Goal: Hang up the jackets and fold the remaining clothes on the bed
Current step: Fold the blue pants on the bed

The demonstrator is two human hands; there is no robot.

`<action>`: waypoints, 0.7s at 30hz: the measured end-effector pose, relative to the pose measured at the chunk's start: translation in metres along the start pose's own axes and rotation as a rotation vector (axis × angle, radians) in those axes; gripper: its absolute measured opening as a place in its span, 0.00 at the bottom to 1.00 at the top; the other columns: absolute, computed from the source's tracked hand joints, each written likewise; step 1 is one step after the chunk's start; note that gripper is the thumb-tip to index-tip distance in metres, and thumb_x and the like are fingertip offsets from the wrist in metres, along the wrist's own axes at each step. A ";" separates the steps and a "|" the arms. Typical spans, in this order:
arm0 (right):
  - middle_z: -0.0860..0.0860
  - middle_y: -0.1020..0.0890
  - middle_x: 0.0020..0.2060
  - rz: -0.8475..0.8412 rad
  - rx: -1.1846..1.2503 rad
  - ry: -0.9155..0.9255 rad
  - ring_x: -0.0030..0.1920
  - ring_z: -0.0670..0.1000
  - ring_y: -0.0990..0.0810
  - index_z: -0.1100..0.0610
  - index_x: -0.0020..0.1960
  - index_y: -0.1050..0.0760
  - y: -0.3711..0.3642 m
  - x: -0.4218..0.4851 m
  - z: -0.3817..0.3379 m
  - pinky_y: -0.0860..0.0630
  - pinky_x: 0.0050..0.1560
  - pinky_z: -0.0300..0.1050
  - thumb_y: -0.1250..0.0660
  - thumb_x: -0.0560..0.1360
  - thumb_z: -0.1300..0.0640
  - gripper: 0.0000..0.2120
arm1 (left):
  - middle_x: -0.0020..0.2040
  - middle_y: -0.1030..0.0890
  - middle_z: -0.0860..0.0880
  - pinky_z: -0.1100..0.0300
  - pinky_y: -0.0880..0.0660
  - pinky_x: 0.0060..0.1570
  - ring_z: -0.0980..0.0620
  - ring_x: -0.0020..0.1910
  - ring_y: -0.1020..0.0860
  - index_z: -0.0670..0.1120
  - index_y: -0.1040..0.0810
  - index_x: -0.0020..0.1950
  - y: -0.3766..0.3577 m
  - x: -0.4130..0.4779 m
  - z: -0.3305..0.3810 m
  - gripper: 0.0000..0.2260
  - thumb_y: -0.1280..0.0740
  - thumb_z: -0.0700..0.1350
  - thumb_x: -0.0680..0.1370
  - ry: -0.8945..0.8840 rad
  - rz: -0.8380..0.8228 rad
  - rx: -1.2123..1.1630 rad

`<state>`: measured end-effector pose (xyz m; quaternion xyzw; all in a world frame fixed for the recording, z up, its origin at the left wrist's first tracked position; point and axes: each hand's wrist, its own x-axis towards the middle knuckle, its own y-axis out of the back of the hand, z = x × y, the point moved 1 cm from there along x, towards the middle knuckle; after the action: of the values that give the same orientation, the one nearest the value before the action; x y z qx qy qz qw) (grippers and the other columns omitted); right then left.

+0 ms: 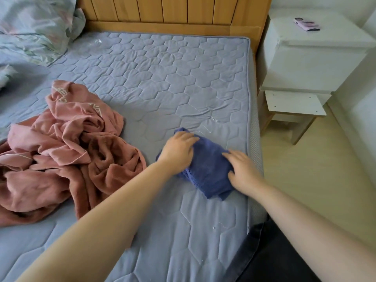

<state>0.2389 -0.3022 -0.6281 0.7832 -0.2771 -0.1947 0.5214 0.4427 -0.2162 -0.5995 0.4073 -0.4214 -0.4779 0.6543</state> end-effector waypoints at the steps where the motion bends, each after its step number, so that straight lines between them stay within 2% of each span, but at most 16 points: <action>1: 0.59 0.24 0.65 0.000 -0.095 0.043 0.66 0.62 0.27 0.59 0.64 0.24 -0.009 -0.005 -0.003 0.33 0.65 0.58 0.46 0.68 0.55 0.27 | 0.65 0.23 0.45 0.44 0.29 0.61 0.40 0.65 0.28 0.45 0.22 0.63 -0.012 -0.006 0.005 0.24 0.50 0.50 0.76 -0.068 -0.085 0.069; 2: 0.57 0.29 0.70 -0.072 -0.175 0.033 0.71 0.59 0.33 0.56 0.67 0.27 -0.017 -0.009 -0.005 0.39 0.68 0.62 0.49 0.72 0.53 0.26 | 0.71 0.29 0.47 0.44 0.35 0.67 0.42 0.71 0.34 0.48 0.26 0.69 -0.023 -0.014 0.008 0.24 0.51 0.53 0.79 -0.079 -0.227 0.164; 4: 0.49 0.44 0.77 -0.228 -0.277 -0.060 0.77 0.52 0.49 0.51 0.76 0.40 -0.027 -0.016 0.000 0.54 0.73 0.62 0.53 0.81 0.51 0.24 | 0.78 0.45 0.52 0.45 0.50 0.73 0.48 0.77 0.49 0.54 0.41 0.77 -0.044 -0.028 -0.002 0.23 0.52 0.56 0.83 0.028 -0.412 0.243; 6: 0.46 0.50 0.78 -0.266 -0.339 -0.096 0.77 0.49 0.56 0.50 0.78 0.48 -0.027 -0.014 0.009 0.59 0.73 0.60 0.55 0.83 0.50 0.23 | 0.79 0.52 0.53 0.47 0.57 0.74 0.51 0.78 0.55 0.55 0.48 0.78 -0.053 -0.037 -0.016 0.24 0.52 0.57 0.83 0.178 -0.411 0.188; 8: 0.47 0.50 0.78 -0.214 -0.315 -0.151 0.77 0.48 0.55 0.50 0.77 0.45 -0.025 -0.012 0.017 0.57 0.74 0.58 0.54 0.83 0.50 0.23 | 0.79 0.55 0.51 0.47 0.58 0.74 0.49 0.78 0.57 0.56 0.46 0.78 -0.054 -0.041 -0.026 0.24 0.50 0.58 0.82 0.295 -0.327 0.142; 10: 0.52 0.45 0.77 -0.076 -0.175 -0.222 0.77 0.52 0.50 0.53 0.73 0.35 -0.023 -0.011 0.016 0.51 0.73 0.56 0.48 0.82 0.51 0.20 | 0.79 0.52 0.46 0.45 0.54 0.73 0.44 0.78 0.54 0.55 0.37 0.75 -0.049 -0.039 -0.034 0.22 0.43 0.56 0.81 0.443 -0.169 0.043; 11: 0.55 0.42 0.76 0.047 -0.053 -0.261 0.76 0.55 0.44 0.56 0.70 0.30 -0.022 -0.010 0.015 0.46 0.72 0.54 0.43 0.81 0.52 0.19 | 0.78 0.48 0.43 0.45 0.50 0.72 0.41 0.77 0.49 0.52 0.33 0.73 -0.046 -0.038 -0.036 0.22 0.37 0.53 0.79 0.517 -0.060 -0.038; 13: 0.59 0.32 0.69 0.281 0.210 -0.393 0.68 0.59 0.32 0.60 0.64 0.25 -0.016 -0.008 0.011 0.35 0.65 0.49 0.35 0.77 0.54 0.17 | 0.73 0.37 0.38 0.50 0.40 0.69 0.38 0.72 0.38 0.44 0.34 0.72 -0.037 -0.035 -0.040 0.29 0.29 0.49 0.73 0.653 0.113 -0.244; 15: 0.59 0.23 0.56 0.403 0.439 -0.613 0.56 0.60 0.23 0.62 0.58 0.25 -0.016 -0.005 0.011 0.28 0.52 0.47 0.32 0.74 0.53 0.17 | 0.71 0.33 0.40 0.53 0.35 0.65 0.40 0.69 0.33 0.42 0.40 0.74 -0.029 -0.029 -0.040 0.36 0.26 0.47 0.71 0.788 0.135 -0.448; 17: 0.59 0.19 0.46 0.367 0.632 -0.842 0.47 0.61 0.19 0.63 0.51 0.25 -0.020 -0.006 0.010 0.24 0.42 0.48 0.31 0.69 0.46 0.21 | 0.70 0.30 0.41 0.54 0.30 0.59 0.41 0.67 0.30 0.42 0.40 0.75 -0.024 -0.020 -0.039 0.37 0.26 0.50 0.72 0.918 0.054 -0.578; 18: 0.59 0.18 0.44 0.294 0.726 -0.935 0.43 0.62 0.18 0.63 0.51 0.24 -0.023 -0.008 0.009 0.21 0.39 0.51 0.30 0.68 0.43 0.24 | 0.68 0.28 0.42 0.54 0.25 0.52 0.41 0.64 0.27 0.41 0.37 0.73 -0.022 -0.017 -0.037 0.36 0.26 0.52 0.71 0.979 0.017 -0.659; 20: 0.60 0.18 0.47 0.141 0.944 -1.048 0.41 0.60 0.18 0.63 0.55 0.25 -0.028 -0.011 0.006 0.19 0.35 0.53 0.29 0.70 0.43 0.25 | 0.60 0.24 0.42 0.56 0.23 0.35 0.43 0.53 0.23 0.41 0.31 0.67 -0.021 -0.015 -0.036 0.30 0.25 0.50 0.70 1.066 -0.026 -0.838; 21: 0.60 0.19 0.48 0.076 1.025 -1.066 0.41 0.59 0.18 0.62 0.57 0.26 -0.028 -0.012 0.006 0.20 0.34 0.51 0.29 0.71 0.45 0.24 | 0.55 0.22 0.42 0.56 0.23 0.31 0.44 0.48 0.22 0.40 0.29 0.64 -0.021 -0.016 -0.035 0.26 0.25 0.47 0.71 1.096 -0.037 -0.901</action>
<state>0.2324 -0.2901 -0.6563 0.7175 -0.5759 -0.3765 -0.1087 0.4668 -0.2002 -0.6333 0.2859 0.2144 -0.3431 0.8687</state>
